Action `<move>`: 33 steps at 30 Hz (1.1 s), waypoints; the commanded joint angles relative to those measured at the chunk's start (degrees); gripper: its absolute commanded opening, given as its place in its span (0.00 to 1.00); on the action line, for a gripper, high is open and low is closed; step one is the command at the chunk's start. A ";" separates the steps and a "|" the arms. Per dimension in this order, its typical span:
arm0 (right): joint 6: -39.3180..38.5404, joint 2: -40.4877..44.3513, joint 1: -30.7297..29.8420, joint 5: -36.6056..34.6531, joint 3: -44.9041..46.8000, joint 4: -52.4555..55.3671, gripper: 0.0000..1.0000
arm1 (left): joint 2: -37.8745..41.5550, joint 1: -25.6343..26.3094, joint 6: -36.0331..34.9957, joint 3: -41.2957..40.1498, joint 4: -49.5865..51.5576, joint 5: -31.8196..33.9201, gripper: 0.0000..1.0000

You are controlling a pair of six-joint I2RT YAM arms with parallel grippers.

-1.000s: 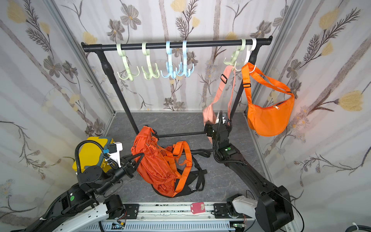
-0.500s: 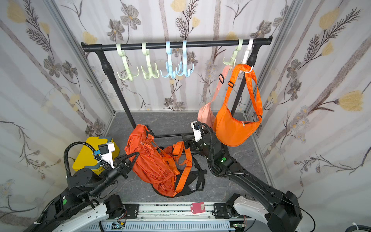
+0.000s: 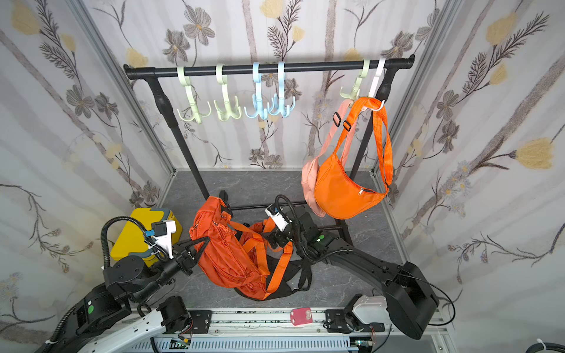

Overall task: Hang the bag on a hook
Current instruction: Pick up the bag from the bag.

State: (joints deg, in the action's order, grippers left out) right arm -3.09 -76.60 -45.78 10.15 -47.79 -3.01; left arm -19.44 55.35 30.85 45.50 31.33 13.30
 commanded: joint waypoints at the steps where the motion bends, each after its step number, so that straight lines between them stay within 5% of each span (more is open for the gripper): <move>1: -1.00 -2.56 -0.80 6.37 -0.39 -1.79 0.96 | 1.41 -0.07 5.26 -0.21 4.86 1.00 0.00; 5: -0.35 -6.47 -4.23 10.85 -0.71 -4.55 0.97 | 3.37 -0.07 6.94 -0.30 6.29 1.87 0.00; 18: -1.64 -12.63 -5.11 1.95 -3.97 -6.18 0.97 | 2.29 -0.07 6.59 0.64 8.64 2.88 0.00; 33: -8.48 -6.25 -4.93 -6.42 6.28 -9.50 0.99 | 3.35 -0.06 6.10 0.83 9.69 4.14 0.00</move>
State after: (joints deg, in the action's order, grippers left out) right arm -9.19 -82.70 -50.72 6.31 -43.35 -10.26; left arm -16.40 55.35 37.21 45.87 41.82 15.86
